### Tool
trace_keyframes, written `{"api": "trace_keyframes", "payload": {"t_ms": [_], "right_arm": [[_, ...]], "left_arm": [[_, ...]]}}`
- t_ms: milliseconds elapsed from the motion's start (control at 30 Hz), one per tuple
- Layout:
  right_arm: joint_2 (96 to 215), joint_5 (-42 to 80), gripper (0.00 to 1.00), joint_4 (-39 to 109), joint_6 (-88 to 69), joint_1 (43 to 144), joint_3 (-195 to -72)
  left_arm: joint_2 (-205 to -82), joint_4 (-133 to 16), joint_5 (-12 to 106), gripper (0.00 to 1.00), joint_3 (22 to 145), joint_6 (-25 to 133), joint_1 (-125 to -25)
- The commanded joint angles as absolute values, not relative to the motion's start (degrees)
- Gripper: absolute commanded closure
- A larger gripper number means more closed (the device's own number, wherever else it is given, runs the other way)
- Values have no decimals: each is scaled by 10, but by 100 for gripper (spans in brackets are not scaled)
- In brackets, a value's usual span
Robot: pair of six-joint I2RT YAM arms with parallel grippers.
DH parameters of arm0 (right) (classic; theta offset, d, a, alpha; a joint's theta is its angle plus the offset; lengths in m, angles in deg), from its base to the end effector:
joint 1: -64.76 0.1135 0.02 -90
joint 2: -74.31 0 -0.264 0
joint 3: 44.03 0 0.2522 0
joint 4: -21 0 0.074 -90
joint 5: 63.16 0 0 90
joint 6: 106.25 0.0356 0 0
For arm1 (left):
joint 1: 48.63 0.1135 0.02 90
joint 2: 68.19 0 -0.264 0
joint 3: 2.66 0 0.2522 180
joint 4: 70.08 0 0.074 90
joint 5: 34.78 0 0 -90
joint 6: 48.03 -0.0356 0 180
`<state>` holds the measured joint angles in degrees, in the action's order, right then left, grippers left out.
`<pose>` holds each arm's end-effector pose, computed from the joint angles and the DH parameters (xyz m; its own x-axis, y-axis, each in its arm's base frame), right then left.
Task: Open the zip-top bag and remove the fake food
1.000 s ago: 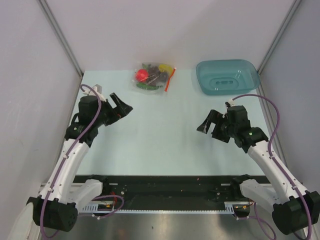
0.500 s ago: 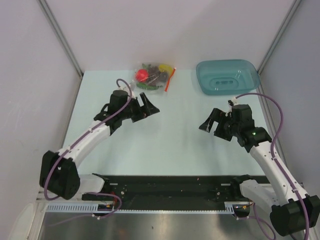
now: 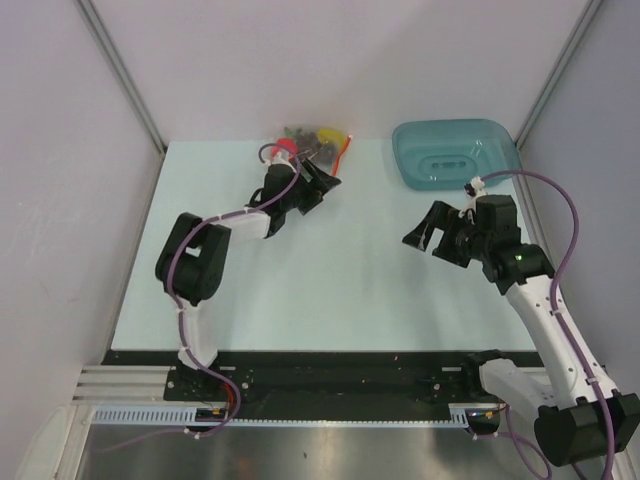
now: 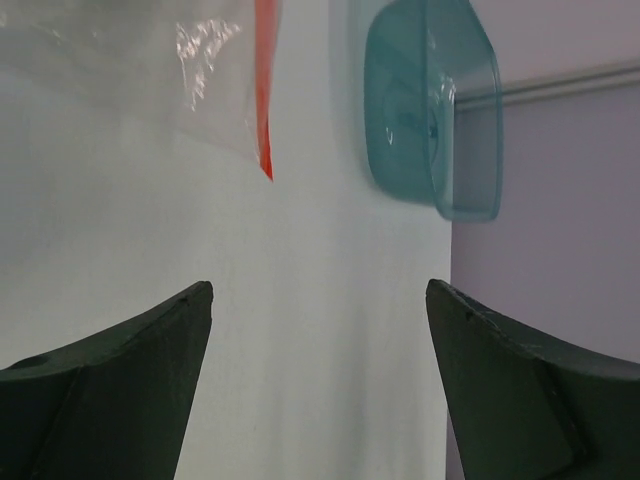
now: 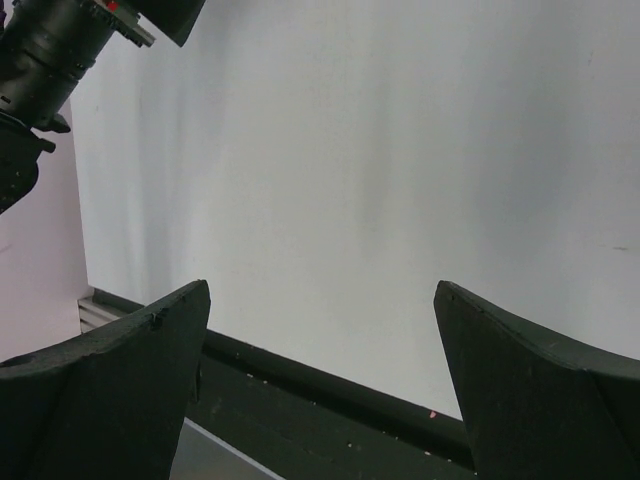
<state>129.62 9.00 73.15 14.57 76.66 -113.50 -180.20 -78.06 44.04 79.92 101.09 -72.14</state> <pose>0.1928 0.0518 0.3259 -0.7389 0.3427 -0.5802 -0.0629 0.8222 0.5657 0.4007 -0.1818 0.1945 -0.6500 -0.6354 -0.4168 -0.0020 0.5500 -0.8352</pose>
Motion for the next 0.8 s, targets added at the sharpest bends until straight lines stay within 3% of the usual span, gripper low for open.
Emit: {"api": "trace_keyframes", "payload": {"t_ms": [0,267,467,567,667,767], "right_arm": [[1318,95,0,728,122,735,-1157],[1343,85,0,754,124,687,-1171],[1344,88,0,771,117,686,-1185],[1343,90,0,782,112,686,-1194],[1338,87,0,796,110,687,-1200],[1336,82,0,803,112,691,-1195]], "left_arm": [[-1859,-830,519,10,887,1073,-715],[-1962,-771,521,22,1012,1110,-701],[-1980,-735,519,41,1029,1113,-691],[-1989,-729,506,60,1043,1099,-688],[-2001,-726,474,96,1065,1083,-686],[-1989,-700,456,100,1073,1047,-687]]}}
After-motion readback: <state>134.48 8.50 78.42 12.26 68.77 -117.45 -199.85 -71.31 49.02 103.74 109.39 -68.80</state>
